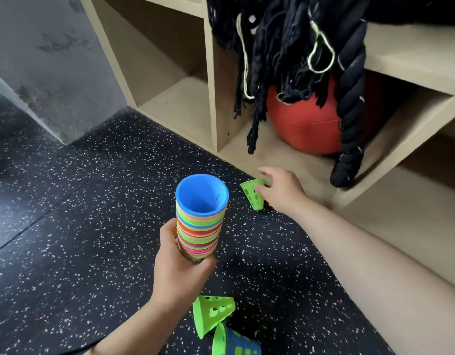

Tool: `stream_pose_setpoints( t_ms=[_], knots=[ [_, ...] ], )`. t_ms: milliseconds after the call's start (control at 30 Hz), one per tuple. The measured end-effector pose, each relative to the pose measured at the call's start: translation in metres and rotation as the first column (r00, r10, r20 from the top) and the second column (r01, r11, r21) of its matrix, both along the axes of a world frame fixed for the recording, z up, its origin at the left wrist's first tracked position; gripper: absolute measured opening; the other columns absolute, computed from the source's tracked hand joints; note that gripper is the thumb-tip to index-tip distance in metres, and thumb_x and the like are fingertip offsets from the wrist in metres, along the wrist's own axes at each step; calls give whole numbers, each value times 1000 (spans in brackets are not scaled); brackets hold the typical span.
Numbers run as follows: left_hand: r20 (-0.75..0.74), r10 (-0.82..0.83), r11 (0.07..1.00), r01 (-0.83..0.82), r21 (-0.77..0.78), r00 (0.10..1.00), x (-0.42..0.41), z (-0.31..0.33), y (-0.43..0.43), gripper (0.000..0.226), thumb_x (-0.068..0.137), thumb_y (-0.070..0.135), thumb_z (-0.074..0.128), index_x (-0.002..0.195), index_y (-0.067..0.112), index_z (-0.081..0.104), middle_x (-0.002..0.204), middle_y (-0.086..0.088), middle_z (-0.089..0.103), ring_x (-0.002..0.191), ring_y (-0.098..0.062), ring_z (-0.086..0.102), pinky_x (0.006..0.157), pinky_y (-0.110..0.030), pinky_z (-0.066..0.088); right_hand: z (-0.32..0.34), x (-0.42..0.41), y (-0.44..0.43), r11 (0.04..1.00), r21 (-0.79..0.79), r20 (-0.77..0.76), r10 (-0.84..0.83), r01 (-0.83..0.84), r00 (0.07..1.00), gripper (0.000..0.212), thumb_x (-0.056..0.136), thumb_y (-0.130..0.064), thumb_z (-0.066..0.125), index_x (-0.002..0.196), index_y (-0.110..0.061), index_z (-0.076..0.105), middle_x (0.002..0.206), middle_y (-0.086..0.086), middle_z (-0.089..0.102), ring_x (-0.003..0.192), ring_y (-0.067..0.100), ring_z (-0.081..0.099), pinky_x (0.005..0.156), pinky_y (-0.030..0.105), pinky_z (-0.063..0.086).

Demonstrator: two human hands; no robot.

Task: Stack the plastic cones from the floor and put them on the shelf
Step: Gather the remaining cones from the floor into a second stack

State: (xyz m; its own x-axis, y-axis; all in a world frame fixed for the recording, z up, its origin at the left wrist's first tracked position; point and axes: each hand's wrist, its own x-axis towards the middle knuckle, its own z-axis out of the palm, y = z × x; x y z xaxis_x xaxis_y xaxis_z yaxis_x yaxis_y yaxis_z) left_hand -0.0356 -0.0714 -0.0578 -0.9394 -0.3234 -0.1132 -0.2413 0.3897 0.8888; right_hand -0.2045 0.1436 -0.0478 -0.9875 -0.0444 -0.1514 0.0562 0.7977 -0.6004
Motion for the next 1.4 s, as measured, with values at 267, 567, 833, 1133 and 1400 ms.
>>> stream_pose_setpoints(
  t_ms=[267, 567, 833, 1133, 1400],
  knots=[
    [15, -11, 1000, 12, -20, 1000, -9, -3, -6, 80, 66, 7, 81, 116, 50, 37, 97, 14, 72, 85, 0, 69, 73, -22, 50, -20, -12, 2, 1000, -8, -46, -10, 9, 999, 14, 90, -10, 64, 86, -18, 75, 95, 4, 67, 86, 27, 66, 82, 42, 57],
    [19, -66, 998, 66, -14, 998, -5, 0, 14, 77, 66, 6, 79, 118, 46, 38, 96, 13, 72, 84, 4, 66, 70, -13, 48, 113, 67, 15, 960, -263, -782, -155, -93, 604, 12, 96, -6, 60, 95, 0, 70, 99, 4, 60, 70, 13, 66, 60, 31, 57],
    [-45, -70, 997, 71, 11, 996, -11, 2, 39, 75, 66, 9, 82, 116, 45, 39, 97, 17, 71, 87, 2, 68, 78, -23, 54, 114, 101, 8, 913, -227, -778, 39, -339, 627, 8, 89, -1, 69, 96, 1, 71, 101, 11, 63, 71, 17, 64, 56, 31, 55],
    [-66, -125, 992, 124, -22, 990, -46, 3, 43, 73, 67, 9, 80, 117, 41, 38, 97, 14, 70, 86, 6, 65, 70, -7, 46, 101, 45, 0, 887, -390, -718, -125, -247, 685, 21, 89, -19, 59, 101, -6, 69, 105, 2, 61, 89, 10, 59, 67, 18, 49],
    [-36, -44, 997, 42, -68, 998, -47, -11, 2, 69, 65, 6, 82, 116, 29, 41, 98, 17, 65, 87, 8, 62, 71, -17, 46, 40, -20, 6, 993, 33, -405, 117, -113, 907, 18, 89, -36, 55, 96, -23, 66, 97, -13, 60, 87, 10, 57, 80, 38, 52]
  ],
)
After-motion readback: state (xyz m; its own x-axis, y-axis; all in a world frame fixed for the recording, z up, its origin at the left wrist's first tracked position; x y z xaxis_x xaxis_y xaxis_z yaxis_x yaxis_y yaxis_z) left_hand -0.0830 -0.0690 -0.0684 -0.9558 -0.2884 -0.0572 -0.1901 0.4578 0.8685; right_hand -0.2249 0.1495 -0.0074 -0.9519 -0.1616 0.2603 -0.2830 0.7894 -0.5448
